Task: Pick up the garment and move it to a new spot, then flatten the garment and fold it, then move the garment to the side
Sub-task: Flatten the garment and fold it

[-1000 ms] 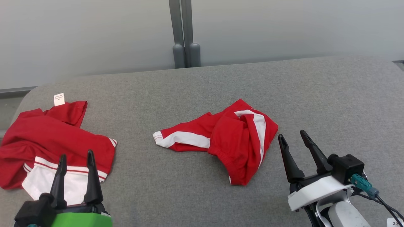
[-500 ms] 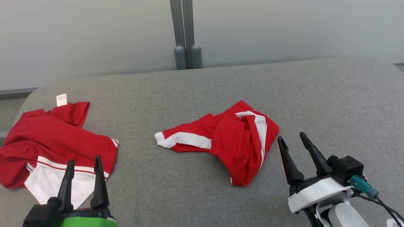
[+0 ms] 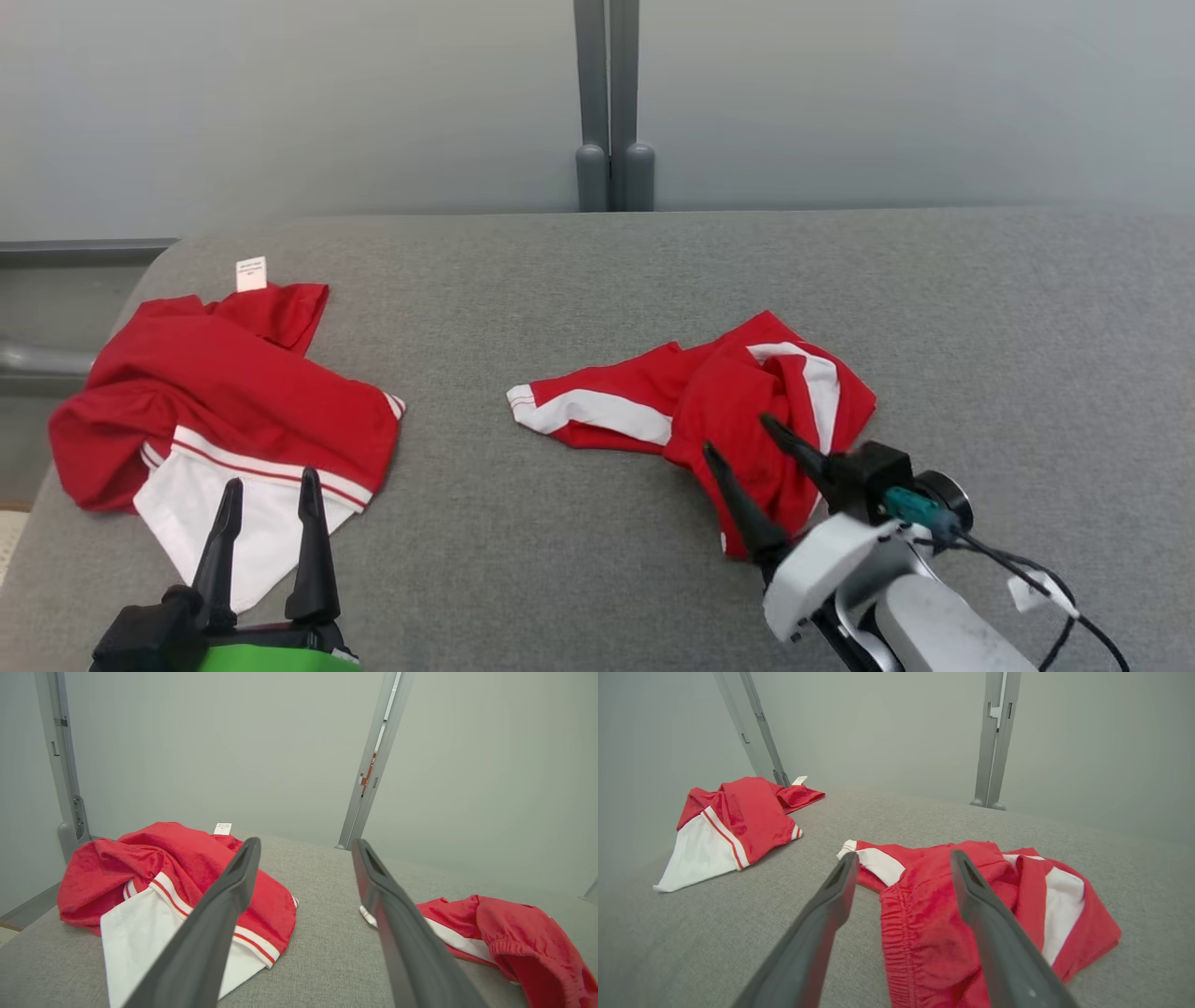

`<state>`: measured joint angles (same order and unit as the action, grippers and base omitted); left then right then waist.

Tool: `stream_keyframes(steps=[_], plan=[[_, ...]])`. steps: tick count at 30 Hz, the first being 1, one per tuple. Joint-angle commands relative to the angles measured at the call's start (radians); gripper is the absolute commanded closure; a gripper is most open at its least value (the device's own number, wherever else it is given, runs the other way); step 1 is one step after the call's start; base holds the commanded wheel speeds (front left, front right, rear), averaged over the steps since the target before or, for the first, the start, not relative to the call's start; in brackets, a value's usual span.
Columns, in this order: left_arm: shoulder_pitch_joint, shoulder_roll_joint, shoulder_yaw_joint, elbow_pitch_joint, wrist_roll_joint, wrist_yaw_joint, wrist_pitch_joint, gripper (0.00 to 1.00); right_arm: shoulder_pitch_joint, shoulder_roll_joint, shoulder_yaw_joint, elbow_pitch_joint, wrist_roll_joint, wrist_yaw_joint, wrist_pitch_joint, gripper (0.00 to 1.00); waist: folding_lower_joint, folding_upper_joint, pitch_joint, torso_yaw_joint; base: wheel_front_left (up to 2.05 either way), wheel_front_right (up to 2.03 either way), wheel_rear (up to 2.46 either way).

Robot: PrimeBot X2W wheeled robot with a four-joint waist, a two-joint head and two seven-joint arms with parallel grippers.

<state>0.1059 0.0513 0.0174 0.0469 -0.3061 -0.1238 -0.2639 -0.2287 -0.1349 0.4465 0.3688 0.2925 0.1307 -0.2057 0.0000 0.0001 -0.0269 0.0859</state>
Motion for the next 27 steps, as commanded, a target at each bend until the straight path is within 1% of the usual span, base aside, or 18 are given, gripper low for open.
stream_keyframes(steps=[1, 4, 8, 15, 17, 19, 20, 21, 27], plan=[[-0.017, 0.000, -0.001, 0.003, -0.005, -0.004, -0.001, 0.00, -0.031, 0.004, 0.007, 0.036, -0.003, 0.000, 0.033, 0.00, 0.0000, -0.0001, -0.007, 0.036, 0.00, 0.00, 0.00], [-0.017, -0.001, -0.007, 0.008, -0.018, -0.005, -0.001, 0.00, -0.088, 0.014, 0.027, 0.134, -0.020, 0.000, 0.150, 0.00, 0.0000, -0.0001, -0.011, 0.068, 0.00, 0.00, 0.00], [-0.013, -0.001, -0.014, 0.014, -0.031, -0.005, -0.001, 0.00, -0.143, 0.035, 0.016, 0.226, -0.049, 0.000, 0.293, 0.00, 0.0000, -0.0001, -0.013, 0.105, 0.00, 0.00, 0.00], [-0.015, -0.001, -0.031, 0.022, -0.044, 0.001, -0.001, 0.00, -0.193, 0.058, 0.002, 0.325, -0.093, 0.000, 0.423, 0.00, 0.0000, -0.0001, -0.013, 0.145, 0.00, 0.00, 0.00], [-0.017, -0.001, -0.031, 0.027, -0.043, 0.000, -0.001, 0.00, -0.205, 0.066, -0.009, 0.341, -0.109, 0.000, 0.439, 0.00, 0.0000, -0.0001, -0.014, 0.152, 0.00, 0.00, 0.00], [-0.017, -0.001, -0.029, 0.029, -0.046, 0.001, -0.001, 0.00, -0.214, 0.071, -0.024, 0.348, -0.130, 0.000, 0.431, 0.00, 0.0000, -0.0001, -0.014, 0.155, 0.00, 0.00, 0.00], [-0.016, -0.001, -0.027, 0.029, -0.046, 0.002, -0.001, 0.00, -0.213, 0.073, -0.027, 0.346, -0.137, 0.000, 0.426, 0.77, 0.0000, -0.0001, -0.014, 0.155, 0.00, 0.00, 0.00], [-0.013, -0.001, -0.024, 0.030, -0.047, 0.002, -0.001, 0.00, -0.210, 0.074, -0.028, 0.342, -0.146, 0.000, 0.418, 1.00, 0.0000, -0.0001, -0.014, 0.152, 0.00, 0.00, 0.00], [-0.007, -0.001, -0.025, 0.036, -0.058, 0.003, -0.001, 0.00, -0.202, 0.058, -0.046, 0.304, -0.165, 0.000, 0.381, 1.00, 0.0000, -0.0001, -0.008, 0.109, 0.00, 0.00, 0.00]])
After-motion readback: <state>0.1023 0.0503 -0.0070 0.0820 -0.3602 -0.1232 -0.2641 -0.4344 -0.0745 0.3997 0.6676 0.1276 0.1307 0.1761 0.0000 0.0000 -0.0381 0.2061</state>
